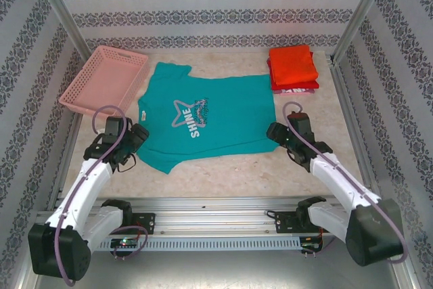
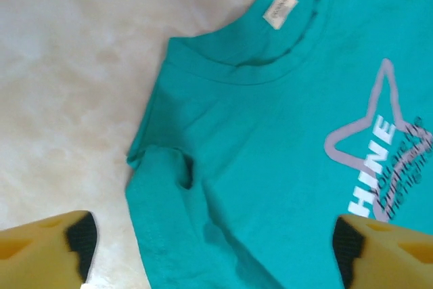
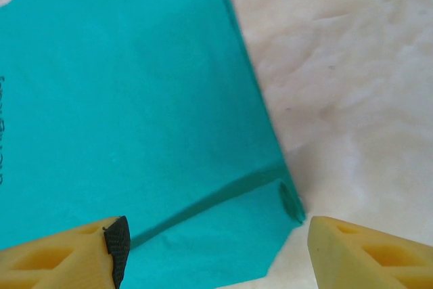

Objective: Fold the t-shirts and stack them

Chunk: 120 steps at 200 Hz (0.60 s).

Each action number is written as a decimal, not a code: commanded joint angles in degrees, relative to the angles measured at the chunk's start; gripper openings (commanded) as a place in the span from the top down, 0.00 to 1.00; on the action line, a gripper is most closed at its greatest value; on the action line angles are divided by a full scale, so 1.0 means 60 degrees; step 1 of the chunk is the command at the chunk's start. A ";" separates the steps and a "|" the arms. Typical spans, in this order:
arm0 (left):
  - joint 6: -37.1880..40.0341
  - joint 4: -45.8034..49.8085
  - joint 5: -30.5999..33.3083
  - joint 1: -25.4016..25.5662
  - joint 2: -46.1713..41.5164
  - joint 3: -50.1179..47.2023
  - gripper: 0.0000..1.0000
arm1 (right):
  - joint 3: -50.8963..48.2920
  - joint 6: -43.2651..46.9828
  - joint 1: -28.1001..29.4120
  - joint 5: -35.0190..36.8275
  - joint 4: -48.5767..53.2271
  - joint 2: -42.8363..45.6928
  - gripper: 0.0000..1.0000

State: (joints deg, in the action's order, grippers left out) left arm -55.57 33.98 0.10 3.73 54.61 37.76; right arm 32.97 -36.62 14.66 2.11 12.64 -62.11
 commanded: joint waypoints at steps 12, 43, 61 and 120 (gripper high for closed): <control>-0.0304 0.0442 0.0079 -0.0313 0.0802 0.0115 0.24 | 0.0561 0.0205 0.0645 0.0029 -0.0452 -0.1039 0.30; -0.1132 -0.0337 -0.0851 -0.0313 0.1184 -0.0084 0.31 | 0.0766 0.0140 0.0953 -0.0063 -0.0741 -0.1579 0.30; -0.1638 -0.0703 -0.1041 -0.0313 0.1327 -0.0219 0.39 | 0.0797 0.0171 0.0984 -0.0044 -0.0803 -0.1702 0.30; -0.2029 -0.1163 -0.1130 -0.0314 0.1900 -0.0274 0.57 | 0.0796 0.0185 0.0985 0.0038 -0.0695 -0.1589 0.30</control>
State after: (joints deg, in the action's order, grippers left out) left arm -65.60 29.08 -6.28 2.50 65.08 37.08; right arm 36.51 -36.03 20.14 1.91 8.73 -72.16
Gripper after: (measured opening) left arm 0.449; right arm 0.701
